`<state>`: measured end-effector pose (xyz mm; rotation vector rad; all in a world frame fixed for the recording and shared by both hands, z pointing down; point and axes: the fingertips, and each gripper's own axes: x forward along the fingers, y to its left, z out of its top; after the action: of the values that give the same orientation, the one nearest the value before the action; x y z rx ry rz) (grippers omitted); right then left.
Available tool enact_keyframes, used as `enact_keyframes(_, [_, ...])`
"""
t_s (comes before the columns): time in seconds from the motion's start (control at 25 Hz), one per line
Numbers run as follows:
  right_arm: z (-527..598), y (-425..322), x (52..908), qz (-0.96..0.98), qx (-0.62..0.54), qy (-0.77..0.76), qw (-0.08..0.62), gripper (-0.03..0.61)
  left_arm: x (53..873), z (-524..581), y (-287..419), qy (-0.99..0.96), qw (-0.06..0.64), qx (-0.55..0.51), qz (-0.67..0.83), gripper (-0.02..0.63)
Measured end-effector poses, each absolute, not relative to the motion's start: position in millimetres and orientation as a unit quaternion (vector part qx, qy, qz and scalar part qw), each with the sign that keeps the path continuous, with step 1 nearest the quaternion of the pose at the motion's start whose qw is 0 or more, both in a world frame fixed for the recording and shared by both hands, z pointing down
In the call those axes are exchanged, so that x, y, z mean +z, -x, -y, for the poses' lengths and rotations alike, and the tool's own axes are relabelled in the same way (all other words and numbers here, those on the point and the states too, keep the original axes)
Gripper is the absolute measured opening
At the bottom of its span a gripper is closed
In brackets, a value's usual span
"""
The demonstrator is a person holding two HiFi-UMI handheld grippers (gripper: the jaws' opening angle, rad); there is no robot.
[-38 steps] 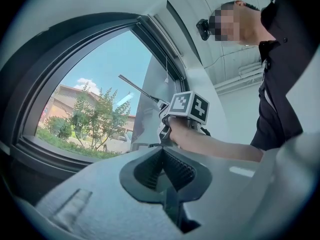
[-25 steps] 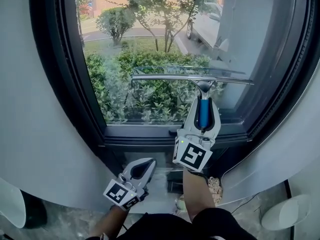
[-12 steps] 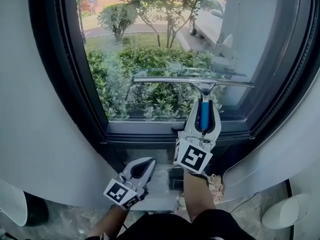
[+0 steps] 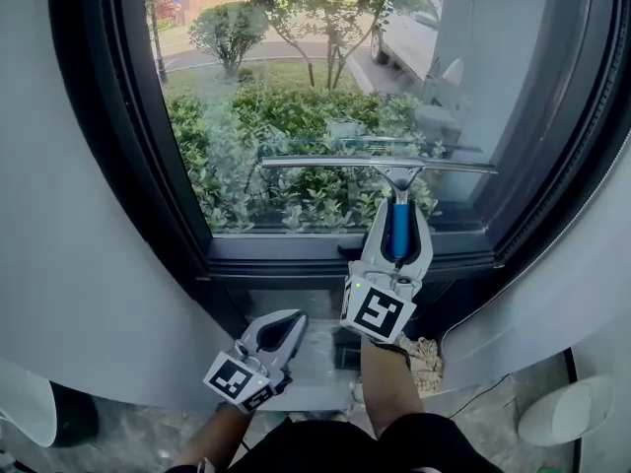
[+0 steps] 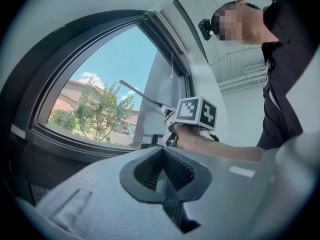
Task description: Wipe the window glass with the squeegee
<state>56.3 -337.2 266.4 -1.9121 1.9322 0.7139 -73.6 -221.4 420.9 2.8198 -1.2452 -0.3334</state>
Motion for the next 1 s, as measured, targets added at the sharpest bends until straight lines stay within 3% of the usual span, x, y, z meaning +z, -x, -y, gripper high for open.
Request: enact_keyframes(1.0, [334.2, -50.6, 307.3, -0.687, 0.218, 0.679, 0.138, 0.135, 444.1, 215.7, 77.0, -0.915, 0.044, -0.091, 0.392, 0.000])
